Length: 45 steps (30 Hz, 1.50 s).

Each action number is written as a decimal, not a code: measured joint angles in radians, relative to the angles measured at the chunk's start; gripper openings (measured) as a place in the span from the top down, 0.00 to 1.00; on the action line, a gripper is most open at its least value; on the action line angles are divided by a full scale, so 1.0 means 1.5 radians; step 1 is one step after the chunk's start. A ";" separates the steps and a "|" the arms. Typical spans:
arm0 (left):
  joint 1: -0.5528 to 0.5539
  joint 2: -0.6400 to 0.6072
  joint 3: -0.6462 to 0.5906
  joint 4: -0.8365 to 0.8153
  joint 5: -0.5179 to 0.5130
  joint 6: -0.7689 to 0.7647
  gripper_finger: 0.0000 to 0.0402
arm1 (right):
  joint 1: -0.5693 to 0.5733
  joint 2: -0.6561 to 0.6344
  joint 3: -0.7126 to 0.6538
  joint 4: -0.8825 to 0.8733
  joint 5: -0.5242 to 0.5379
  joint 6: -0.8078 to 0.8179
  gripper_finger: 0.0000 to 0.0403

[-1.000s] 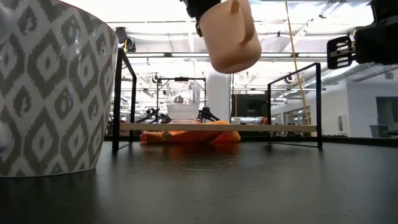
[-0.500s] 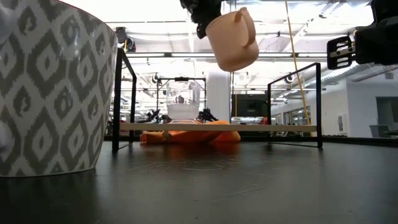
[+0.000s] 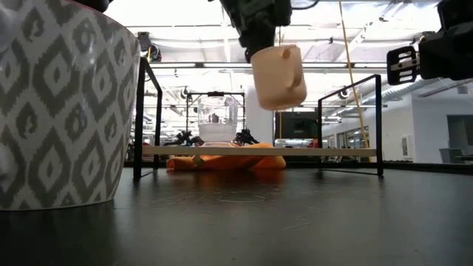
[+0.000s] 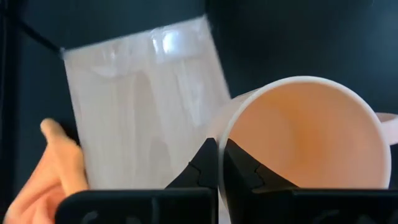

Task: Stack small to large cups/mugs on shelf
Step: Put the orange mug on the shelf

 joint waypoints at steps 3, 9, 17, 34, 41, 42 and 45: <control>0.009 0.003 -0.007 -0.001 -0.012 0.003 0.99 | 0.000 0.002 0.000 -0.001 0.000 0.001 1.00; 0.029 0.001 -0.007 -0.021 -0.026 0.001 0.99 | 0.000 0.005 0.000 -0.001 0.000 0.000 1.00; 0.035 0.007 -0.007 -0.027 -0.028 0.004 0.99 | 0.000 0.006 0.000 -0.001 0.000 0.000 1.00; 0.033 0.027 -0.007 -0.044 0.003 0.041 0.99 | 0.000 0.006 0.000 -0.001 0.000 0.004 1.00; 0.034 0.036 -0.007 -0.043 0.012 0.065 0.99 | 0.000 0.006 0.000 -0.001 0.000 0.004 1.00; 0.035 0.037 -0.007 -0.045 0.012 0.065 0.99 | 0.000 0.006 0.000 -0.001 0.000 0.004 1.00; 0.035 0.039 -0.007 -0.046 0.022 0.074 0.99 | 0.000 0.006 0.000 -0.001 0.000 0.004 1.00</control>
